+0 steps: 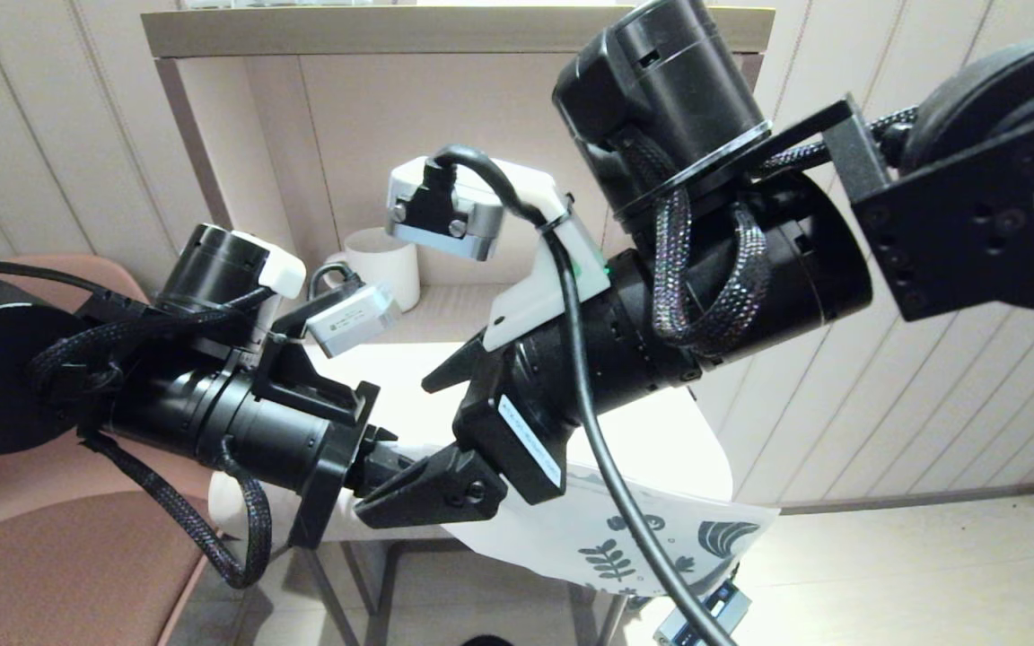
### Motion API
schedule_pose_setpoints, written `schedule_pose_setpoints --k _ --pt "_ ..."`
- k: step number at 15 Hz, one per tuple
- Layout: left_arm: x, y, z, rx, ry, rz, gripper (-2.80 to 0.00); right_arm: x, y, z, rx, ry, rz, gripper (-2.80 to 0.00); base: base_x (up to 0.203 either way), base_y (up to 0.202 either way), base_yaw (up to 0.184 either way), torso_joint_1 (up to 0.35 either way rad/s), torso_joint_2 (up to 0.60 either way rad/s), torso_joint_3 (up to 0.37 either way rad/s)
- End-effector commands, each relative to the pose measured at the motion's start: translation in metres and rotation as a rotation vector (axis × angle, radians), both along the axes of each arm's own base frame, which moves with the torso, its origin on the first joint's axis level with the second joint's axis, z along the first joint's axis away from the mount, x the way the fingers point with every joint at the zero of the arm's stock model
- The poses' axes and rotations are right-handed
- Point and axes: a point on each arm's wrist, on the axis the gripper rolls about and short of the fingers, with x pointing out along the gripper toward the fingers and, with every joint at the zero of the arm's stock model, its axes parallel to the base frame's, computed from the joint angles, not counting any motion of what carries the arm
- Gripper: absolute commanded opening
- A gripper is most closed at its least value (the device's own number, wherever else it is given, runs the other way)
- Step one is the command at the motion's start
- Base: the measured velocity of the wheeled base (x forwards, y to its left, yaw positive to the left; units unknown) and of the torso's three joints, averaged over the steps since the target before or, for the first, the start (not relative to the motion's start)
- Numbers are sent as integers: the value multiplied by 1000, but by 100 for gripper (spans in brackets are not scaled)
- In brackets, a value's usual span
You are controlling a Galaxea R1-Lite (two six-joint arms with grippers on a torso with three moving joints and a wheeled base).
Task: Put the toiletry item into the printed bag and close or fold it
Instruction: Close the strorage bag and place it on the desk
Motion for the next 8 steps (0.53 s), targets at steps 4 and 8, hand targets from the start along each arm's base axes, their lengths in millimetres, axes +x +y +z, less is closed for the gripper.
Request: schedule_pose_setpoints --k 4,8 --pt "0 0 0 -3 0 -3 -280 12 -6 -6 -6 38 22 0 0 0 0 0 0 0" --pt "-1 0 2 -6 -4 -4 -280 15 -1 -11 -18 39 28 0 0 0 0 0 0 0"
